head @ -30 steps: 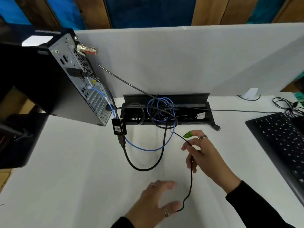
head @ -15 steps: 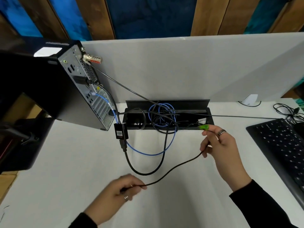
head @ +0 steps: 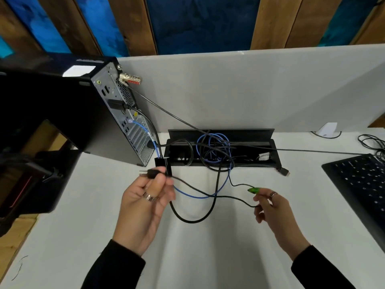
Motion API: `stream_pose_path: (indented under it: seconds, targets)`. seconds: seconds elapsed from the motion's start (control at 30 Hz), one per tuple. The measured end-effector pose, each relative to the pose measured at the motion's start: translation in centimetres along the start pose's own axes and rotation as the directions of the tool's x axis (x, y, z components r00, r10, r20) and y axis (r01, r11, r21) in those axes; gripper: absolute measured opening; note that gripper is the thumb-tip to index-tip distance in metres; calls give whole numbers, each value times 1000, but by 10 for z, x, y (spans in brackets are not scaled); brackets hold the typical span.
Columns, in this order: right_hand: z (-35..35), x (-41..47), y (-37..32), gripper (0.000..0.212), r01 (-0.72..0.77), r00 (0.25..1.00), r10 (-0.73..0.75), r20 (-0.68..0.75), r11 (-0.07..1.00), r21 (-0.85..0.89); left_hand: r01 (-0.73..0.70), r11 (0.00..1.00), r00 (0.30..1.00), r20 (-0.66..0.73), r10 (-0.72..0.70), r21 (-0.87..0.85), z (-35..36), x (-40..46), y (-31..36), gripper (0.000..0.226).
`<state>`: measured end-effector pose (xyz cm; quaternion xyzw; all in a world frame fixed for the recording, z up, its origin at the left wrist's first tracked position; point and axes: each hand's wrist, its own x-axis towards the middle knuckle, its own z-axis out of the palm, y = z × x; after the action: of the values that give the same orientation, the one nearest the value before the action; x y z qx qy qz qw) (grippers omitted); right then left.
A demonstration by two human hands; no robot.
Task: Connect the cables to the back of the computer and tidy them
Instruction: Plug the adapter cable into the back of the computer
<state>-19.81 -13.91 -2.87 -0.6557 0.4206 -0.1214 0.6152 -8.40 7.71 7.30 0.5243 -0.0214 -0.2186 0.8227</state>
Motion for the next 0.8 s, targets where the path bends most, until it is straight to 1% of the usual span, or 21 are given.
stream_pose_path:
  seconds: [0.07, 0.1, 0.17, 0.23, 0.27, 0.33, 0.4, 0.43, 0.5, 0.57, 0.7, 0.8]
  targets:
    - [7, -4, 10, 26, -21, 999, 22, 37, 1000, -23, -37, 999, 999, -12, 37, 23, 12, -1, 0, 22]
    - [10, -6, 14, 26, -29, 998, 31, 53, 999, -30, -60, 995, 998, -28, 63, 76, 17, -1, 2, 13]
    - [16, -10, 19, 25, -40, 996, 44, 76, 998, -49, -137, 958, 988, -29, 149, 253, 23, -1, 4, 11]
    - [21, -13, 22, 24, -50, 995, 55, 87, 997, -65, -202, 880, 975, 3, 223, 430, 26, -1, 4, 17]
    - [23, -14, 23, 24, -54, 994, 61, 90, 996, -69, -228, 842, 968, 18, 251, 489, 27, -1, 4, 19]
    - [26, -15, 26, 24, -62, 993, 70, 91, 995, -80, -273, 759, 951, 48, 305, 591, 28, -1, 2, 14]
    - [27, -15, 28, 23, -64, 994, 73, 87, 993, -96, -325, 655, 927, 92, 364, 683, 28, -1, 0, 5]
    - [28, -15, 30, 23, -65, 994, 74, 85, 992, -104, -353, 594, 910, 117, 397, 723, 27, -2, -1, 6]
    - [29, -16, 32, 22, -63, 994, 74, 87, 991, -119, -409, 480, 872, 177, 456, 776, 25, -3, -3, 16]
    - [29, -16, 35, 21, -55, 994, 67, 89, 990, -131, -444, 416, 847, 220, 484, 793, 25, -3, -3, 19]
    - [28, -16, 39, 21, -41, 995, 53, 89, 990, -135, -480, 334, 812, 266, 520, 811, 23, -3, -4, 14]
    - [29, -16, 39, 23, -18, 995, 31, 93, 990, -139, -485, 306, 803, 279, 526, 819, 22, -2, -4, 16]
